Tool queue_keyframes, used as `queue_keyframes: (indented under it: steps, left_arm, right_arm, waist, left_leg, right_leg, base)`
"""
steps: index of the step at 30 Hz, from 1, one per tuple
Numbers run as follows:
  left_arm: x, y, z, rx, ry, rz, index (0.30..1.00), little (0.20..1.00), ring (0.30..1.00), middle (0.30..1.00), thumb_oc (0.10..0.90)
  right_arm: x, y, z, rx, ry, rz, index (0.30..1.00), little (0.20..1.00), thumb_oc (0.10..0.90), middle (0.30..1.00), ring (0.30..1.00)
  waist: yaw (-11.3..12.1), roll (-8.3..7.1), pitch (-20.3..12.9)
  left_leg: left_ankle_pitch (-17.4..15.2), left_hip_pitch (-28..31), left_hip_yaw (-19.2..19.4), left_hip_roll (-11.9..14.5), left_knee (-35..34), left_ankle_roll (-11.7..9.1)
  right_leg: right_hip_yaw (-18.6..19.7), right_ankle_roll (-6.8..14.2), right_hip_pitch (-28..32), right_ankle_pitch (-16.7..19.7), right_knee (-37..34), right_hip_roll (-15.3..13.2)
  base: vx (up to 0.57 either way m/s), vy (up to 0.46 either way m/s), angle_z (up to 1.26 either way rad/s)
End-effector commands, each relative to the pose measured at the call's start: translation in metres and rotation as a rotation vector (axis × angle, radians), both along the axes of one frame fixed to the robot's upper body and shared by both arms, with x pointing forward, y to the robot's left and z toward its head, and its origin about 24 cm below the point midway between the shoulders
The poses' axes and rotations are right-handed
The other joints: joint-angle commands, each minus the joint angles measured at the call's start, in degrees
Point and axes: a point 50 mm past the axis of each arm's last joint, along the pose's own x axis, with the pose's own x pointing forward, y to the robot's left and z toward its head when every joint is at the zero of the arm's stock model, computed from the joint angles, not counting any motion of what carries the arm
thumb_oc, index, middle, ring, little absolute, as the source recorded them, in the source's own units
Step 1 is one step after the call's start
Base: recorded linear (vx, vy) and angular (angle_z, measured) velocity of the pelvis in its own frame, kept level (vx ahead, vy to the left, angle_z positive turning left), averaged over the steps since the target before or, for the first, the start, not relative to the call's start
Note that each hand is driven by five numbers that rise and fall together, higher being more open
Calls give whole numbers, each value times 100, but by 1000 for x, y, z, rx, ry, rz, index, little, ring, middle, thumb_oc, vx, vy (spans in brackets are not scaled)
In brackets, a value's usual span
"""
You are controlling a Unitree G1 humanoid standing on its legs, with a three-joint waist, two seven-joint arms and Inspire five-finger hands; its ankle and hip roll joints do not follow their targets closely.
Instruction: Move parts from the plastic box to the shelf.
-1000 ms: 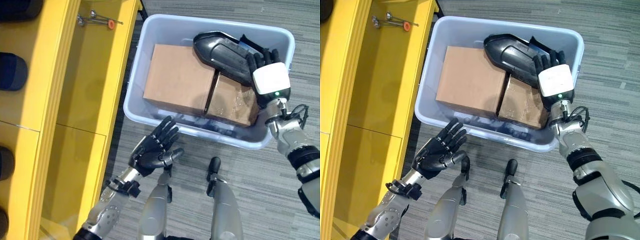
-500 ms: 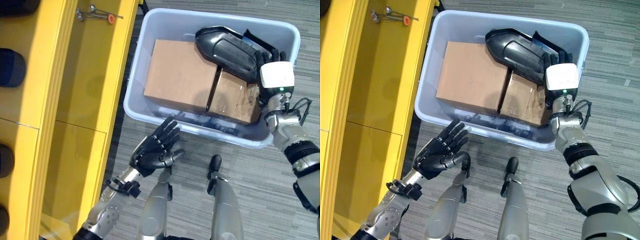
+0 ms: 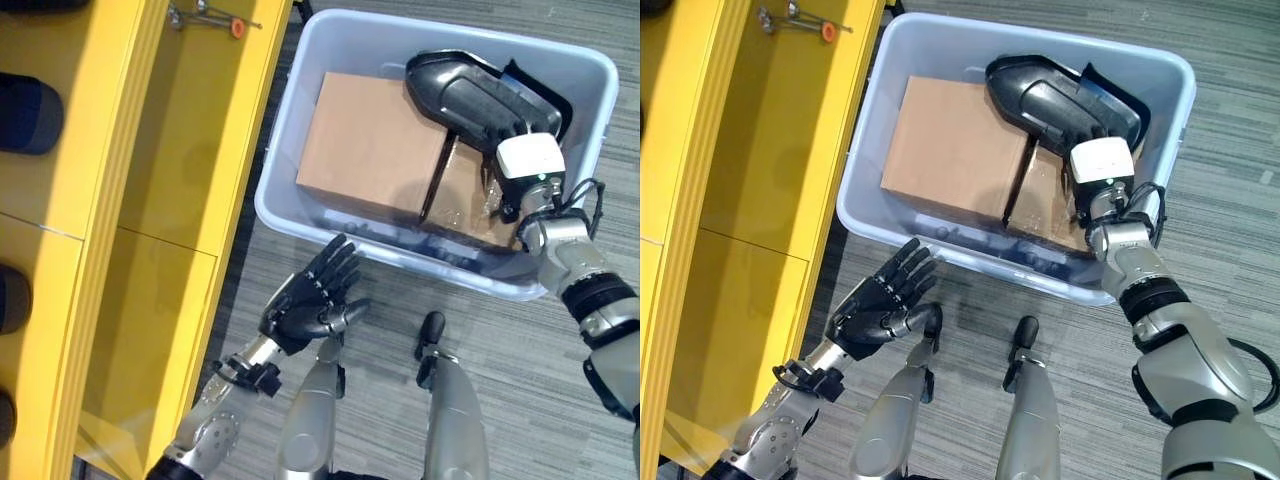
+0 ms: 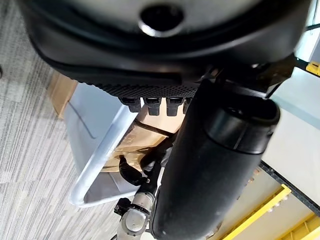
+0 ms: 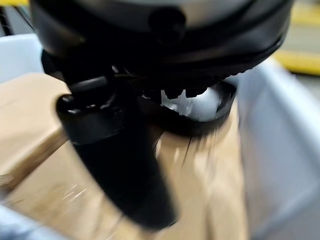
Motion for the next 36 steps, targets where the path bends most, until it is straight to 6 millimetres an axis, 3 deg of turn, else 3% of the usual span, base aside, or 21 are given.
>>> queue_keyframes:
  steps: [1,2,4,7,9,10,16,22,26,31,36]
  left_arm:
    - [-5,-20,40,-102,-198,-99,1000,1000,1000,1000,900]
    - [-3,-22,44,-96,-203,-109,1000,1000,1000,1000,900]
    - [-3,-22,45,-88,-200,-111,1000,1000,1000,1000,900]
    - [-3,-22,45,-76,-202,-117,1000,1000,1000,1000,900]
    - [-4,-21,43,-71,-203,-113,1000,1000,1000,1000,900]
    - [-5,-20,42,-67,-206,-112,1000,1000,1000,1000,900]
    - [-7,-18,41,-59,-210,-100,1000,1000,1000,1000,900]
    - [-6,-18,41,-68,-217,-67,1000,1000,1000,1000,900]
    - [-7,-21,41,-71,-221,-59,1000,1000,1000,1000,900]
    - [-6,-22,41,-90,-220,-43,1000,1000,1000,1000,900]
    - [-6,-27,40,-101,-220,-40,1000,1000,1000,1000,900]
  right_arm:
    - [7,-2,30,217,64,-18,1000,1000,900,1000,1000]
    - [8,-1,13,363,185,-31,1000,1000,900,1000,1000]
    - [7,1,-1,449,248,-13,1000,1000,900,1000,1000]
    - [8,12,-6,503,276,78,1000,1000,900,1000,1000]
    - [8,24,-8,571,313,152,1000,1000,900,1000,1000]
    - [4,44,-14,660,366,251,1000,1000,900,1000,1000]
    - [-7,84,-21,761,379,438,1000,1000,900,1000,1000]
    - [-32,141,0,832,276,696,1000,1000,900,1000,1000]
    - [-45,159,5,912,216,769,1000,1000,900,1000,1000]
    - [-56,167,23,929,27,880,1000,1000,900,1000,1000]
    - [-50,154,33,1044,-151,802,1000,1000,900,1000,1000]
  waist:
    - [30,241,-83]
    - [85,236,-83]
    - [100,202,-83]
    - [127,168,-83]
    - [116,133,-83]
    - [81,77,-83]
    - [10,2,-83]
    - [-147,-76,-83]
    - [-214,-95,-83]
    - [-260,-83,-84]
    - [-272,-37,-84]
  left_leg:
    - [70,-92,-91,190,128,36]
    - [71,-119,-119,195,148,37]
    - [65,-112,-145,185,160,39]
    - [69,-161,-174,197,208,49]
    - [78,-159,-180,199,208,54]
    - [83,-123,-184,190,186,57]
    - [85,-83,-182,210,190,81]
    - [53,20,-183,200,209,130]
    - [29,100,-178,191,213,147]
    - [-32,244,-169,159,223,175]
    - [-91,402,-174,138,217,190]
  right_leg:
    - [117,21,438,-173,-77,157]
    - [103,-4,425,-158,-71,181]
    - [89,-12,440,-184,-45,179]
    - [84,-30,429,-143,-58,223]
    - [93,-29,444,-119,-84,251]
    - [105,-21,503,-115,-133,269]
    - [154,-16,607,-48,-270,331]
    - [292,3,765,29,-445,409]
    - [339,21,877,65,-544,416]
    - [373,36,1065,74,-652,404]
    - [378,40,1242,77,-727,361]
  base:
    - [2,-36,0]
    - [3,-44,1]
    - [8,-54,4]
    - [-2,-52,6]
    - [3,-42,-4]
    - [1,-38,-6]
    - [-2,-11,-5]
    - [-3,11,0]
    - [-6,26,0]
    - [0,50,1]
    - [1,53,3]
